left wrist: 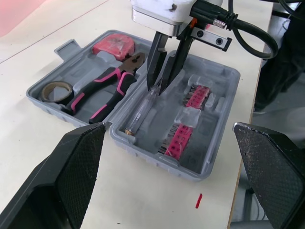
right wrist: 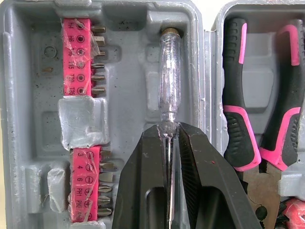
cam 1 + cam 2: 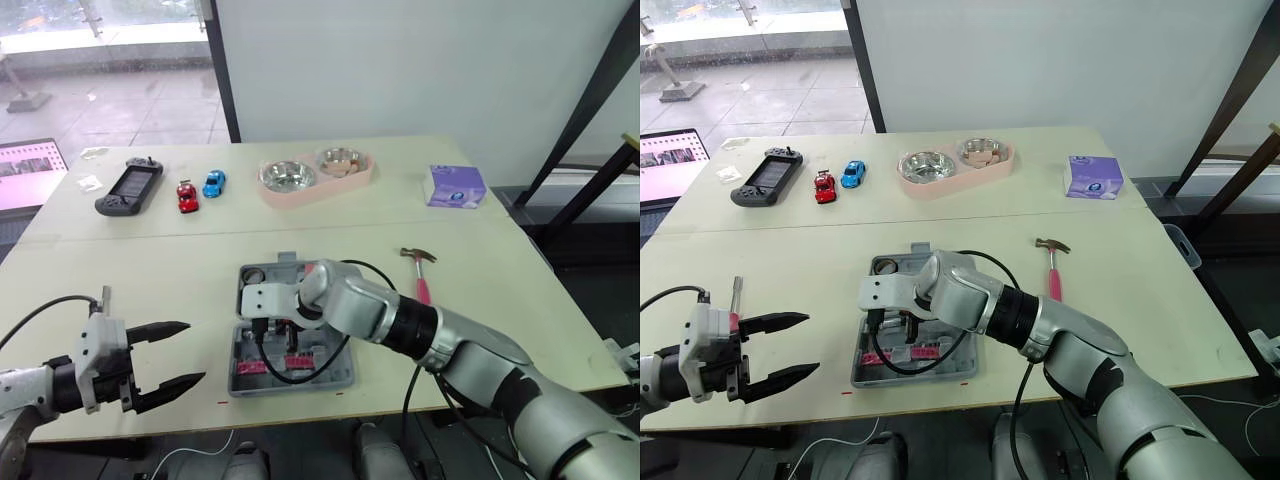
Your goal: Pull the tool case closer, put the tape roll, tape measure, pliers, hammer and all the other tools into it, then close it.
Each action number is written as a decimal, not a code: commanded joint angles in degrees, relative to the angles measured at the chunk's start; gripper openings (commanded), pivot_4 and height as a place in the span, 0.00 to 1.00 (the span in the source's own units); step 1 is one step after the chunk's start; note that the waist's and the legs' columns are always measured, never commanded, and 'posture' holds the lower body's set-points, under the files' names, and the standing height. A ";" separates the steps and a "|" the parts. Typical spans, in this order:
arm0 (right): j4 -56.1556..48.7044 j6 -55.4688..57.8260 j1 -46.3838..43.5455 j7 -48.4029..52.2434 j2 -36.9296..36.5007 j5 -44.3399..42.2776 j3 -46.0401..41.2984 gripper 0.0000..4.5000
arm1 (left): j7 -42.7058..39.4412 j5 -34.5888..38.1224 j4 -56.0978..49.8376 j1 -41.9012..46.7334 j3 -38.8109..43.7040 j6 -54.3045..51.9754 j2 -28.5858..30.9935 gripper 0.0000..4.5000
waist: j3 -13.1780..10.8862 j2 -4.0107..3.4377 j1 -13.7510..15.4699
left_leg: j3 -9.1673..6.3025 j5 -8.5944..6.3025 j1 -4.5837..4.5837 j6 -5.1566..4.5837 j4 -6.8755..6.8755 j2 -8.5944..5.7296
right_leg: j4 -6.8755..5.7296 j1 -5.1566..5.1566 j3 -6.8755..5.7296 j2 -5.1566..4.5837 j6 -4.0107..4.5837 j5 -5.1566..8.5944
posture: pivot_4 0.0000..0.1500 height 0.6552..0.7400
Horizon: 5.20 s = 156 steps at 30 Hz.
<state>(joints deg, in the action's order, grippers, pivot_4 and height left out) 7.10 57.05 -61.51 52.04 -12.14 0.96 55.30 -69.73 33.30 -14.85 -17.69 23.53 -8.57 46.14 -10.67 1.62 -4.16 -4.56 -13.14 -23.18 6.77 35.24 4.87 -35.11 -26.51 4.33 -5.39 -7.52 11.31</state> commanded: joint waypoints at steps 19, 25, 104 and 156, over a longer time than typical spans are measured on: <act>-1.40 -0.40 0.75 0.89 1.95 0.48 -3.48 0.02 | 0.37 1.72 -1.75 -0.27 1.56 -1.09 0.04 1.00 | 0.00 0.00 -0.11 | -0.02 0.00 0.01 0.00 0.00 0.00 | -0.01 0.00 0.00 0.02 0.00 0.00 | 1.00 0.98; -0.17 -1.08 1.06 0.57 2.53 1.16 -3.36 0.02 | 0.37 1.73 -1.77 -0.27 1.64 -1.11 0.11 1.00 | 0.00 0.00 -0.33 | -0.02 0.00 0.02 0.00 0.00 0.01 | -0.02 0.00 0.00 0.03 0.00 0.00 | 1.00 0.98; -0.97 -30.35 17.14 -5.62 7.73 -0.68 -24.11 0.01 | 2.27 2.55 -1.20 2.33 2.97 -3.71 -0.14 1.00 | 0.15 0.25 -1.58 | -0.10 0.00 0.72 0.02 -0.11 0.01 | -0.01 0.69 0.01 0.06 -0.21 0.18 | 1.00 0.98; -28.23 -13.16 61.54 -27.36 -20.58 -18.87 -68.66 0.99 | 5.91 4.77 3.46 -7.21 7.62 1.49 -8.54 1.00 | 0.19 0.80 -0.48 | 0.43 -0.39 0.81 0.47 -0.04 -0.01 | 1.93 0.73 0.05 -0.19 0.55 -0.31 | 1.00 0.98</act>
<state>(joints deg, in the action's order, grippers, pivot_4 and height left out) -17.97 40.71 0.91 30.08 -33.11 -19.79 -13.79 -65.03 36.03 -7.83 -24.67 31.00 -5.69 37.64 -10.48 2.42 -4.64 -4.11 -13.52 -22.38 7.23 35.23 4.86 -33.16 -25.79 4.38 -5.58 -6.92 10.96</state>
